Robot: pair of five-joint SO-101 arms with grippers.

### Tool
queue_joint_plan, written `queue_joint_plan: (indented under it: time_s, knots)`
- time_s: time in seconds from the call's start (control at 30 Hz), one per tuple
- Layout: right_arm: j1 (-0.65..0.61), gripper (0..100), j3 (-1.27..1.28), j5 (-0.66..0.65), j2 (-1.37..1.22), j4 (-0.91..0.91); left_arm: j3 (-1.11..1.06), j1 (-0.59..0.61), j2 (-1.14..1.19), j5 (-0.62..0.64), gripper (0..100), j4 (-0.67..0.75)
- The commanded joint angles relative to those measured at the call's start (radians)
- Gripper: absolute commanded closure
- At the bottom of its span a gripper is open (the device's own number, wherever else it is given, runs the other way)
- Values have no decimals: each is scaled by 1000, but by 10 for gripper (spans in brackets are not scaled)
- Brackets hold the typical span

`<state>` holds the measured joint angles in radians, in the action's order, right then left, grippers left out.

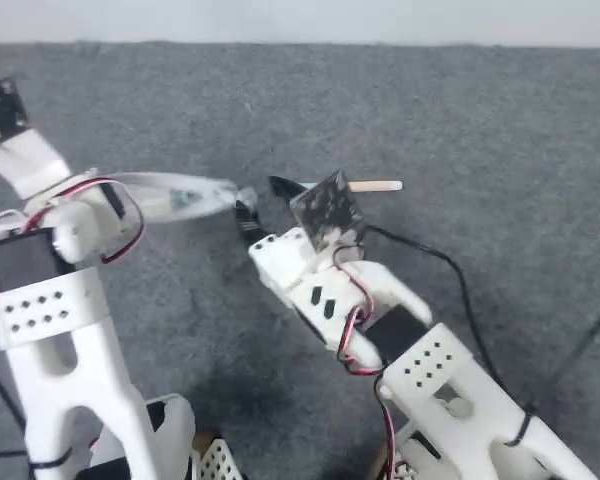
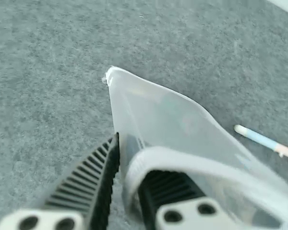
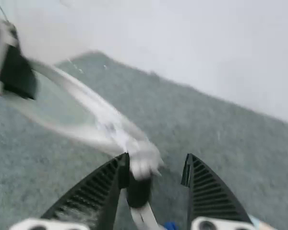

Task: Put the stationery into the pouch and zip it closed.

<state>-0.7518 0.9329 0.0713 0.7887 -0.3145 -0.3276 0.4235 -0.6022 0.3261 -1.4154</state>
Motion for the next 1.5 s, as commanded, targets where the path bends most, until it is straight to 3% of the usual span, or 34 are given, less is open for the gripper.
queue_joint_plan:
  time_s: [0.0, 0.2, 0.5, 1.0, 1.47]
  knots:
    - [65, 824, -135, 23, 48, -174, 18, 40, -11, -17, 990, 21]
    - [137, 823, -252, 21, -48, -312, 15, 78, -9, -15, 990, 34]
    - [255, 822, -551, 35, -492, -412, 13, 84, -9, -15, 990, 34]
    - [381, 821, -1215, 376, -1147, -705, 13, 84, -9, -15, 990, 34]
    - [417, 821, -1501, 468, -1465, -745, 2, 84, -9, -15, 990, 40]
